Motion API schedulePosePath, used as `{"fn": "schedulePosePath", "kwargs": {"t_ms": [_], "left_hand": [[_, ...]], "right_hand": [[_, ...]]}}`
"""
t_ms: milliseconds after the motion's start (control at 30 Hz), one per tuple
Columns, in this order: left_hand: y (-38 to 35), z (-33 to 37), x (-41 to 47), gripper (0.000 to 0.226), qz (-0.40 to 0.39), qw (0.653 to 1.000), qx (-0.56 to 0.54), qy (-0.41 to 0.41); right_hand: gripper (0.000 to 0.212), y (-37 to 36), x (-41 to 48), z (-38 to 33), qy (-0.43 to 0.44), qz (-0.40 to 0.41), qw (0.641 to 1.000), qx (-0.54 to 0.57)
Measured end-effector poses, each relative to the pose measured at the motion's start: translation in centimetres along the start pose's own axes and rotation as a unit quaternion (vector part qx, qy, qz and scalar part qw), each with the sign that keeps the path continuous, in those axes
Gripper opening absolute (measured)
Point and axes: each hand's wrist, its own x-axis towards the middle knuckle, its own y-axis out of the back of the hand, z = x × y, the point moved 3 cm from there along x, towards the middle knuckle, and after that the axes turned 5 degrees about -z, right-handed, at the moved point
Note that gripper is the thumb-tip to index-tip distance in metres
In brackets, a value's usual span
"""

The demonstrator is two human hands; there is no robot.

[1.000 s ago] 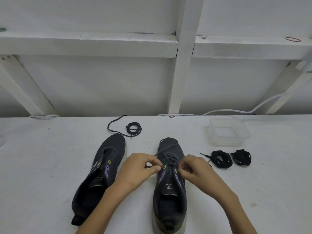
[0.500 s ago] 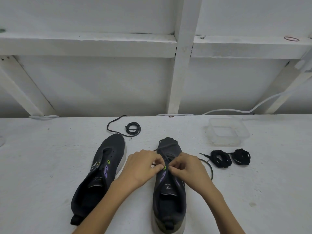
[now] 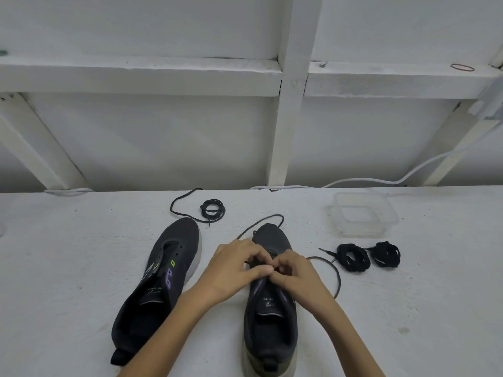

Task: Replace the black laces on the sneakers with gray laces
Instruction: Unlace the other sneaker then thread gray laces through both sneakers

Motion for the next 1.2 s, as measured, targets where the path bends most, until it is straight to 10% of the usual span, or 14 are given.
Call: {"fn": "schedulePosePath", "kwargs": {"t_ms": [767, 1200], "left_hand": [[-0.3, 2.2, 1.2, 0.019, 0.008, 0.983, 0.178, 0.036], [-1.6, 2.0, 0.9, 0.018, 0.042, 0.991, 0.125, 0.036]], "right_hand": [[0.013, 3.8, -0.4, 0.2, -0.003, -0.045, 0.993, -0.111], [0.012, 2.9, -1.5, 0.1, 0.001, -0.045, 0.997, 0.058]]}}
